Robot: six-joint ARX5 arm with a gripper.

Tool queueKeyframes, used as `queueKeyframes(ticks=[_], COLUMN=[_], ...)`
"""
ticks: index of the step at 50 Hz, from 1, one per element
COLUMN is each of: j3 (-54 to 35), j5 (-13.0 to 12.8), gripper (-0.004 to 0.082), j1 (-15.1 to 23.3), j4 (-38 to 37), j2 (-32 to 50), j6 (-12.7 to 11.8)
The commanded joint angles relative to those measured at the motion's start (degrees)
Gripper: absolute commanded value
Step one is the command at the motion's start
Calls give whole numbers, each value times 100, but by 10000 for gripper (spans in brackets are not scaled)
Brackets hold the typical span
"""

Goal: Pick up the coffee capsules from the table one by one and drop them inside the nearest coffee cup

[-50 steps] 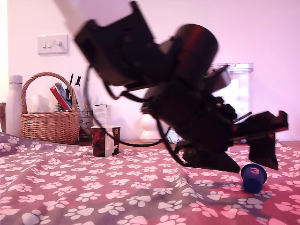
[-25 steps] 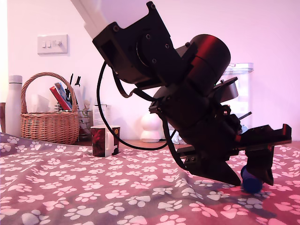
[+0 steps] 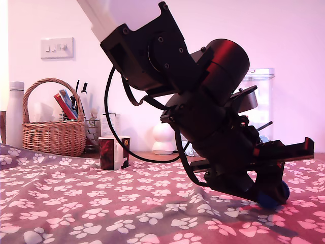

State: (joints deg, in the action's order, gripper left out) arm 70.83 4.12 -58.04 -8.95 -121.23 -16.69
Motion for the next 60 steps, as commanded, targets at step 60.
queueKeyframes(ticks=[60], j3=[-1823], j5=[-15], gripper=[104], j1=[1403], j4=[-986], j2=[2900], j6=[1117])
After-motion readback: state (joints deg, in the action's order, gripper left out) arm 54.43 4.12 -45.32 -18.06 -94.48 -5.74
